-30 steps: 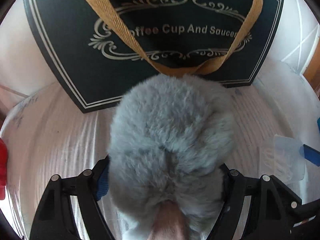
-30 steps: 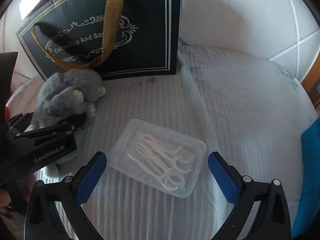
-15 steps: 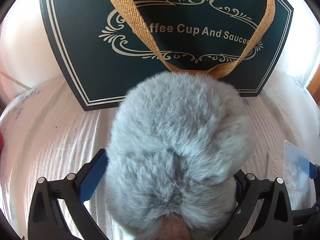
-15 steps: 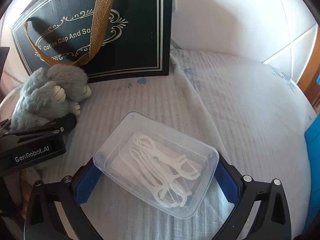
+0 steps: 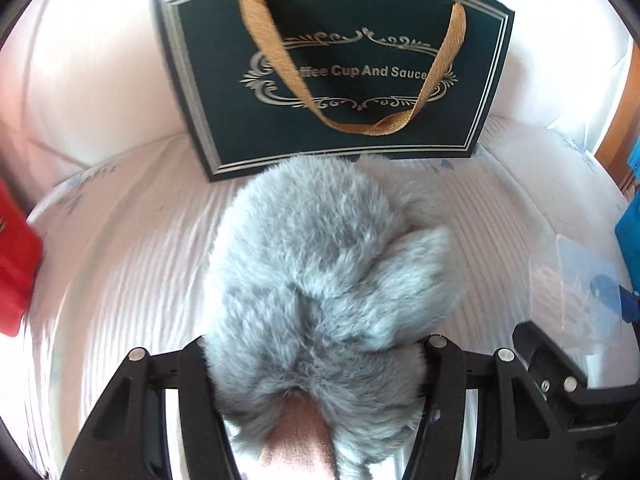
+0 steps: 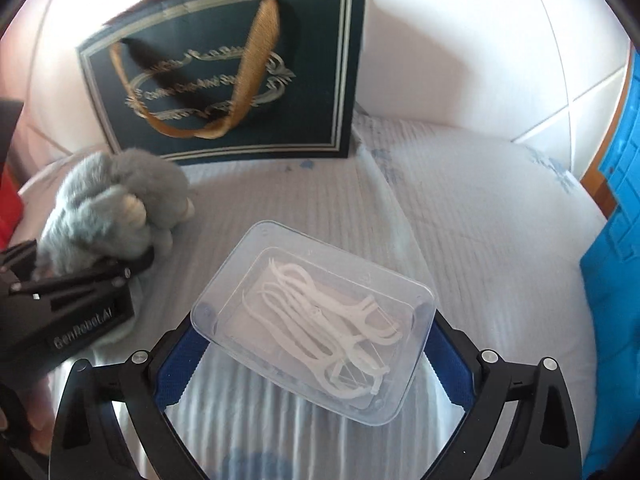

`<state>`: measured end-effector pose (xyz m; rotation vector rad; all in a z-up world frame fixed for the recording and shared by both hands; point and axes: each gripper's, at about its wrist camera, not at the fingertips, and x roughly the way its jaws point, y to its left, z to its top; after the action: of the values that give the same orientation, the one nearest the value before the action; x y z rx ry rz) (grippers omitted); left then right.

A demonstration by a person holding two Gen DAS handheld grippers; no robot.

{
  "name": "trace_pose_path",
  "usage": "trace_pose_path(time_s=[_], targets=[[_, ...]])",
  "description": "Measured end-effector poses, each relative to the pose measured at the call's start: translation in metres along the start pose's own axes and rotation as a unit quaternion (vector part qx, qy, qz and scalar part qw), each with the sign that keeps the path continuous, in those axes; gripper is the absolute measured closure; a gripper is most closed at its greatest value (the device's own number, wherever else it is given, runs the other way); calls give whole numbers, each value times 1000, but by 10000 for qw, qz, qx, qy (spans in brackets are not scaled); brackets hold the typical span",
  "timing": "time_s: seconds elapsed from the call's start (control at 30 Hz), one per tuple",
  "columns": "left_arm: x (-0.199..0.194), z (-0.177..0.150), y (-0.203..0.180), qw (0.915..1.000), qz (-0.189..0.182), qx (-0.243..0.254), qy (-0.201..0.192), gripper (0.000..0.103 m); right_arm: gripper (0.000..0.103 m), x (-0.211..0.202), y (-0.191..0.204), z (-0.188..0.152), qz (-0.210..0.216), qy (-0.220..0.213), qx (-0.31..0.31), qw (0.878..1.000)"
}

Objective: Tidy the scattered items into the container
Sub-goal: 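Grasp the grey rabbit plush with the left gripper while the right grasps the clear floss box, then lift the rabbit plush and floss box and carry them over the crate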

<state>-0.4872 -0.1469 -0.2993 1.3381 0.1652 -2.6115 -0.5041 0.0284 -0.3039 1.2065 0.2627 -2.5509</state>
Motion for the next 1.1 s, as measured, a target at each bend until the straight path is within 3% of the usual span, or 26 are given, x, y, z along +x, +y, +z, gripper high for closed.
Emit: trace_pose_path(time_s=[0.03,0.23,0.73,1.1], targets=[[-12,-5,4,10000,34,-52,-38,54,3,-9,6,-2,34,-30,-15,10000],[-68,-16,29,9997,14,-214,-138,57,3,-70,28,-3,212,-287,-181,9992],[-243,-53,49,9927,57,-519,-1084,57,3,-232,75,-22,397,-1150,-479,9914],[-349,-109,67,9872,113,-512,-1509,57,3,-340,111,-55,409,-1700,-635,9825]])
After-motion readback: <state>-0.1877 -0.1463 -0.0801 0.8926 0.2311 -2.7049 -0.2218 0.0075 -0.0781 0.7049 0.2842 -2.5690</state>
